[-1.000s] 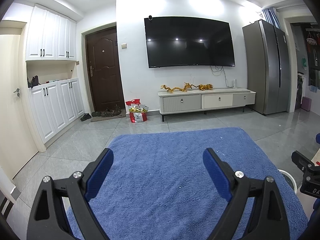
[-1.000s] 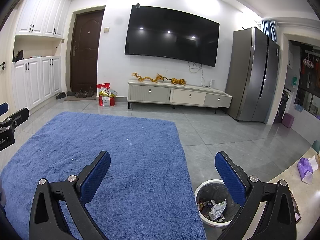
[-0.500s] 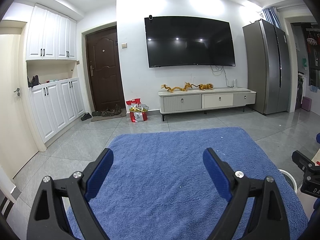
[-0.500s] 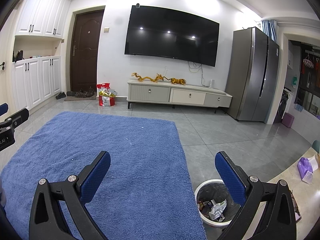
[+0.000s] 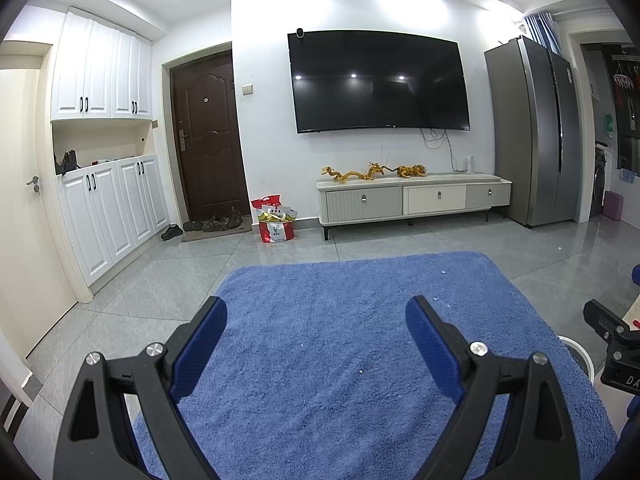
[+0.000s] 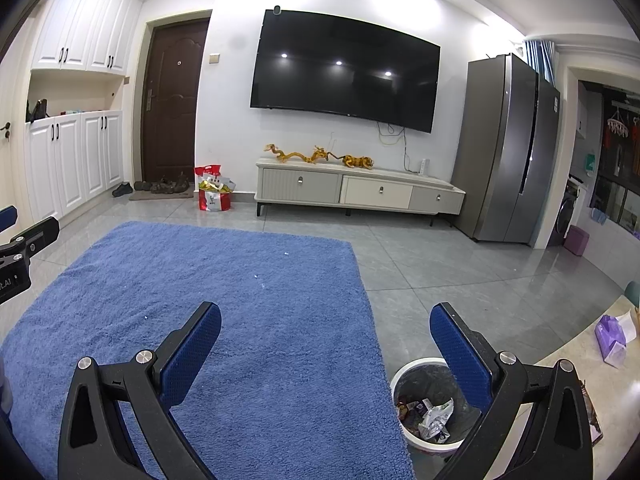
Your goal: Collect trash
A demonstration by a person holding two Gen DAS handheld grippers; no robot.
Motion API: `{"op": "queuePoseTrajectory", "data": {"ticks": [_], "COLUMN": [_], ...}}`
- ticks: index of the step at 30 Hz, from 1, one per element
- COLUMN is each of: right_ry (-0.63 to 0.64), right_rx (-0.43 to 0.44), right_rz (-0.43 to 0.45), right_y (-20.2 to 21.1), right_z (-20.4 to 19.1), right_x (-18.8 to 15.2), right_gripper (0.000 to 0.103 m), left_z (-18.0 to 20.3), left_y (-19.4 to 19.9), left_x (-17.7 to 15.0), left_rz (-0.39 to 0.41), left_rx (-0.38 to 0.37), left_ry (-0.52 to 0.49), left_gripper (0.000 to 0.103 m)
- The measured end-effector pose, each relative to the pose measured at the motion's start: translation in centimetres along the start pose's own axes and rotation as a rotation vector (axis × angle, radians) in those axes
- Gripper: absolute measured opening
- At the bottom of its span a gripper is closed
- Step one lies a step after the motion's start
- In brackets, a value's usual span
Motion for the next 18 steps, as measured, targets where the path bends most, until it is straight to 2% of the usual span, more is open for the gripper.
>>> {"op": "queuePoseTrajectory", "data": {"ticks": [18], "right_ry": [-0.001], "right_rx": [0.003], "right_rz": [-0.004], "right_y": [-0.16], "right_z": [0.49], "right_x": [-0.17], "right_gripper": [0.102], "left_z": [-0.13], "left_y": [-0.14], "left_x": [-0.44], "left_rz": [-0.010], "left_rx": [0.003], "left_ry": [0.008], "left_gripper": [0.091]}}
Point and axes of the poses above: each gripper's, at about its wrist camera, not at the fingertips, and y roughly against the way its jaws point, z to its right, x to its top, the point moved 1 cm from there along -y, roughly the way its jaws point, and after that the axes turned 3 degrees about -y, right-handed, at the moved point
